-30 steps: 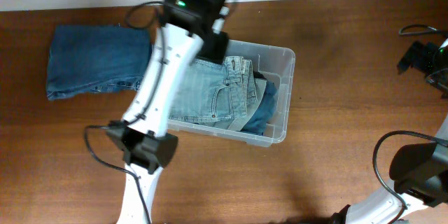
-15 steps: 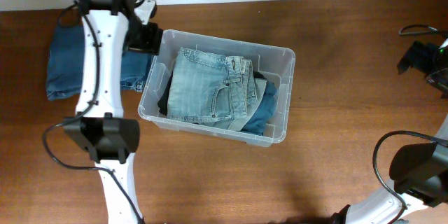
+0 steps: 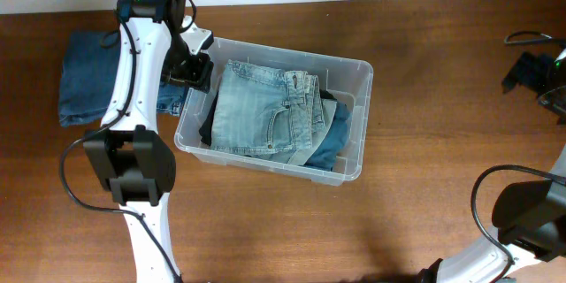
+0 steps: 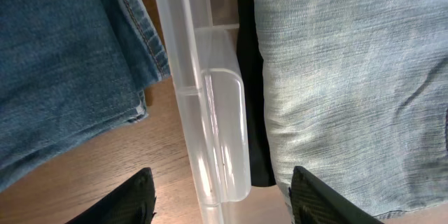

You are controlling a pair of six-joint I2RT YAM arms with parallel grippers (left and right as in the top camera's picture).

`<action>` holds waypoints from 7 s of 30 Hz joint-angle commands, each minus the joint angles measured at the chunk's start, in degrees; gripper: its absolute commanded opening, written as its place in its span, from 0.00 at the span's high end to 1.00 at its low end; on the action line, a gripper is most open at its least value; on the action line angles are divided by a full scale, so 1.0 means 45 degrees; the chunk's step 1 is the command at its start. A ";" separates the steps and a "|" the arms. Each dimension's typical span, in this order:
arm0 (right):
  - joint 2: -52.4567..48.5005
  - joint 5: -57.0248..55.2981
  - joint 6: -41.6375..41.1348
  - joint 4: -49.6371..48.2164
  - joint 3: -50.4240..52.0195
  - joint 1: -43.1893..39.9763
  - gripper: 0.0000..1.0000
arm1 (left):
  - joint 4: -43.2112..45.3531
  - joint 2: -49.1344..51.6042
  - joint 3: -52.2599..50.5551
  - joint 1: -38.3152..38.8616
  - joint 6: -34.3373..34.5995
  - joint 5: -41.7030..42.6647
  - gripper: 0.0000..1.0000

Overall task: Pack container
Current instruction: 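Tuck the jeans' left edge inside the bin wall with the left gripper, then move the left gripper onto the dark blue jeans on the table, then grasp the folded dark blue jeans' edge with the left gripper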

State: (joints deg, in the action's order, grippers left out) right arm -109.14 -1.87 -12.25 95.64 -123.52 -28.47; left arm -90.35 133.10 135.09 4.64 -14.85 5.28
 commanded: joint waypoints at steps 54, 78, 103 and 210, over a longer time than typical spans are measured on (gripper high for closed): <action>0.0005 0.0029 -0.0141 -0.0015 0.0019 -0.0015 0.02 | 0.0646 0.0019 -0.1025 -0.0165 0.5765 -0.0651 0.99; 0.0005 0.0029 -0.0141 -0.0015 0.0019 -0.0015 0.01 | 0.0933 0.0019 -0.1025 0.0505 0.5008 0.0223 0.99; 0.0005 0.0029 -0.0141 -0.0015 0.0019 -0.0015 0.02 | 0.1321 -0.0010 0.0792 -0.2016 0.4624 -0.0199 0.03; 0.0005 0.0029 -0.0141 -0.0015 0.0019 -0.0015 0.01 | 0.1443 0.6358 0.3007 -0.9156 0.0952 0.4507 0.99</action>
State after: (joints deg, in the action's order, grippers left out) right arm -109.14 -1.87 -12.27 95.61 -123.52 -28.47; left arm -83.24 158.06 149.58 -37.50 -12.16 25.56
